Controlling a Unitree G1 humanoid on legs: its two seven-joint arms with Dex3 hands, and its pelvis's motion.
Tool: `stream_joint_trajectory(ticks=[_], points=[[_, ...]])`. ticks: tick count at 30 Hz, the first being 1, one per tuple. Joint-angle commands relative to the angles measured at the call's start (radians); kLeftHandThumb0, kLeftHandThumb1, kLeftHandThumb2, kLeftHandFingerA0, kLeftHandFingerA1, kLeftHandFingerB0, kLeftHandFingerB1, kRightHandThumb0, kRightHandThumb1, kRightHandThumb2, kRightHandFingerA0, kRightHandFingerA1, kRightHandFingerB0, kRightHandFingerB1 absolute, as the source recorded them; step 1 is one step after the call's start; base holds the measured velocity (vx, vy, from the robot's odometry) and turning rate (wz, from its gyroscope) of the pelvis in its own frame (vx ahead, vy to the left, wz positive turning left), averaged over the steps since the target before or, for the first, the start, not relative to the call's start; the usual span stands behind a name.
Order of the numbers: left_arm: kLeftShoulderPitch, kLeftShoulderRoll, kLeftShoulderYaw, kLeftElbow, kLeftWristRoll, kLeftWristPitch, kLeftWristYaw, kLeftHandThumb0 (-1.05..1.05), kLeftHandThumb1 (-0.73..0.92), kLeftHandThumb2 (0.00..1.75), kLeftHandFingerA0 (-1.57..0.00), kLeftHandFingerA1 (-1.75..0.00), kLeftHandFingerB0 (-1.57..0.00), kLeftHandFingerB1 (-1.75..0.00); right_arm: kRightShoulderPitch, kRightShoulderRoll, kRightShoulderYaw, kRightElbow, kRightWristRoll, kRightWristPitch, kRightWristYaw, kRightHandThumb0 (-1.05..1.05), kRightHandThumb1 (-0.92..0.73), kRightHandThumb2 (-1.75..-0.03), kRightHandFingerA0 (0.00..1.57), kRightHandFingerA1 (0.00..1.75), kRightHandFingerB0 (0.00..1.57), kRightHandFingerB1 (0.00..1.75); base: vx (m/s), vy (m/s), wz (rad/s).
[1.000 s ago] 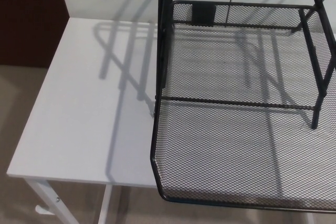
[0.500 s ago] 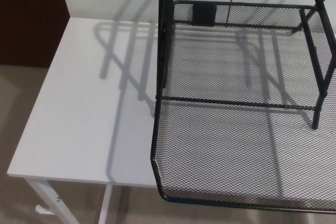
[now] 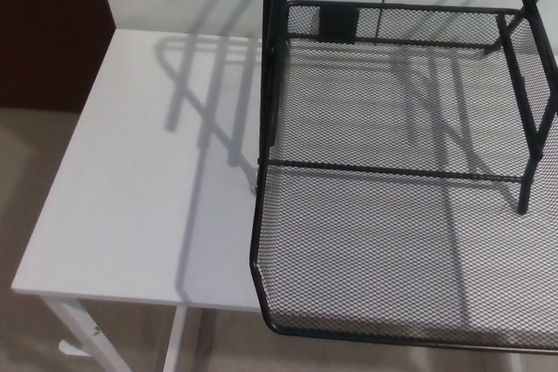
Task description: The robot walks towards a file tray kept in the middle of a desk and uses its right hand to grab a tray and pulls it out towards itself
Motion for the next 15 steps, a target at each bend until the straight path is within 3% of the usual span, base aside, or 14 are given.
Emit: stream_joint_trajectory(ticks=[1, 6, 7, 15], points=[[-0.053, 0.03, 0.09, 0.018, -0.155, 0.165, -0.113, -0.6, 0.81, 0.63, -0.28, -0.39, -0.23, -0.34, -0.092, 0.105, -0.076, -0.091, 0.209, 0.308, 0.042, -0.9, -0.63, -0.9, 0.0, 0.14, 0.0, 0.06, 0.0, 0.0, 0.0], [-0.05, 0.016, 0.102, -0.03, -0.165, 0.191, -0.131, -0.63, 0.81, 0.63, -0.27, -0.39, -0.22, -0.33, -0.118, 0.136, -0.08, -0.096, 0.206, 0.329, 0.024, -0.9, -0.63, -0.91, 0.0, 0.15, 0.0, 0.06, 0.0, 0.0, 0.0], [-0.076, 0.018, 0.105, -0.005, -0.167, 0.186, -0.137, -0.65, 0.81, 0.64, -0.26, -0.39, -0.21, -0.33, -0.124, 0.157, -0.066, -0.07, 0.2, 0.294, -0.001, -0.89, -0.61, -0.89, 0.0, 0.16, 0.0, 0.07, 0.0, 0.0, 0.0], [-0.071, 0.014, 0.127, -0.025, -0.175, 0.226, -0.158, -0.64, 0.79, 0.63, -0.27, -0.38, -0.22, -0.32, -0.098, 0.141, -0.03, -0.001, 0.196, 0.262, 0.0, -0.87, -0.61, -0.88, 0.0, 0.16, 0.0, 0.09, 0.0, 0.0, 0.0]])
